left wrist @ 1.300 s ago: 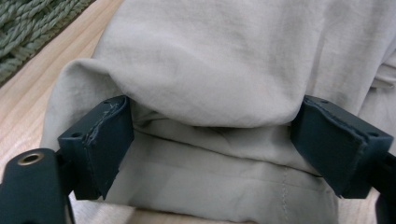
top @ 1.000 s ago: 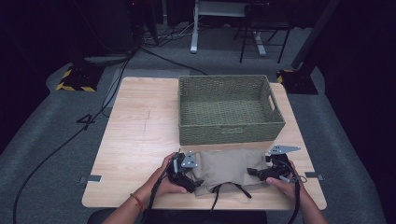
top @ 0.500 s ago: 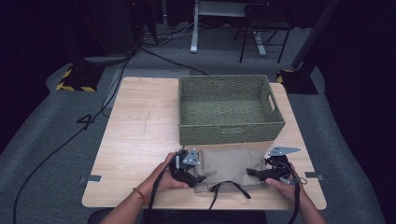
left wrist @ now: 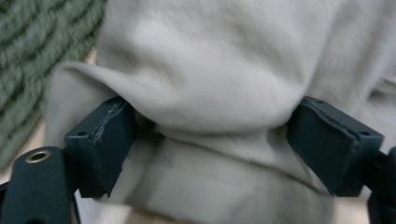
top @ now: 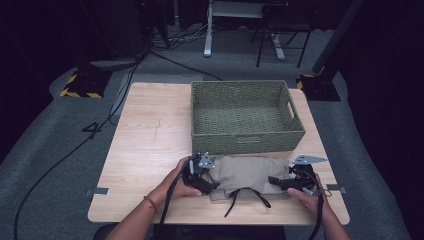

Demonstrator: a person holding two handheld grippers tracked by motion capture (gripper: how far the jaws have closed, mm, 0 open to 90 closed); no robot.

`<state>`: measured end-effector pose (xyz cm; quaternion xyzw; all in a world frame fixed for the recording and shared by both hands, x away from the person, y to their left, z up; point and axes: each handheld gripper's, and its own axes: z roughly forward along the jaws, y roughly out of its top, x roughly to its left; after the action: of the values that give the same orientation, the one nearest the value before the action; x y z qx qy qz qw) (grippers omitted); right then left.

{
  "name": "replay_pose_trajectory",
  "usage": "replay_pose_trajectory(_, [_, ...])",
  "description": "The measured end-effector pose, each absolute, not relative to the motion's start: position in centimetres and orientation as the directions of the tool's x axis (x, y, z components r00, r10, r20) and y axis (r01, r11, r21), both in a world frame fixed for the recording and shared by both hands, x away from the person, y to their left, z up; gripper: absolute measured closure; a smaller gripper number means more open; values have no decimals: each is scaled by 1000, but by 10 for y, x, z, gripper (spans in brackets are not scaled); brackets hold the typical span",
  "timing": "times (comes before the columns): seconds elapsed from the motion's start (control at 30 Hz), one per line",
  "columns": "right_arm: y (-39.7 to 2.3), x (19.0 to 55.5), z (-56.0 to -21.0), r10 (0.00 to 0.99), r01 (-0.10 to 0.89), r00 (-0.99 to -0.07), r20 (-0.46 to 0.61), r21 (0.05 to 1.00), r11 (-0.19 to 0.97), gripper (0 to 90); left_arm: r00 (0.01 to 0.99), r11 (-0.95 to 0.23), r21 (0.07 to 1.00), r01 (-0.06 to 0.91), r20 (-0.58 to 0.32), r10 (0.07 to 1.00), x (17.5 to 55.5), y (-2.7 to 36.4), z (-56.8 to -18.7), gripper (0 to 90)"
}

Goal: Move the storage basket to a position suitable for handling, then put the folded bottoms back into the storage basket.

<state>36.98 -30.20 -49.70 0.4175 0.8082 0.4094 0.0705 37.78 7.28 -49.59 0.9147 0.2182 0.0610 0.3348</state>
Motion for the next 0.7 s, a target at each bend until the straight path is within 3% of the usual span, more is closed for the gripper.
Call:
replay_pose_trajectory(0.1, [-301, 369, -497, 743, 612, -636, 209, 723, 320, 167, 924, -677, 671, 301, -31, 381, 357, 80, -486, 153])
replay_pose_trajectory(0.2, [-299, 370, -495, 747, 604, -638, 187, 723, 336, 148, 916, -686, 671, 281, 25, 400, 345, 74, -485, 152])
replay_pose_trajectory(0.4, [-295, 369, -494, 737, 581, -658, 156, 728, 365, 143, 920, -706, 642, 298, 4, 393, 352, 58, -497, 145])
replay_pose_trajectory(0.57, [-288, 369, -489, 740, 555, -665, 101, 730, 399, 142, 928, -697, 654, 294, -19, 373, 361, 54, -502, 39])
replay_pose_trajectory(0.7, [-283, 369, -488, 760, 586, -642, 104, 706, 398, 114, 931, -708, 644, 289, -17, 365, 360, 53, -500, 58])
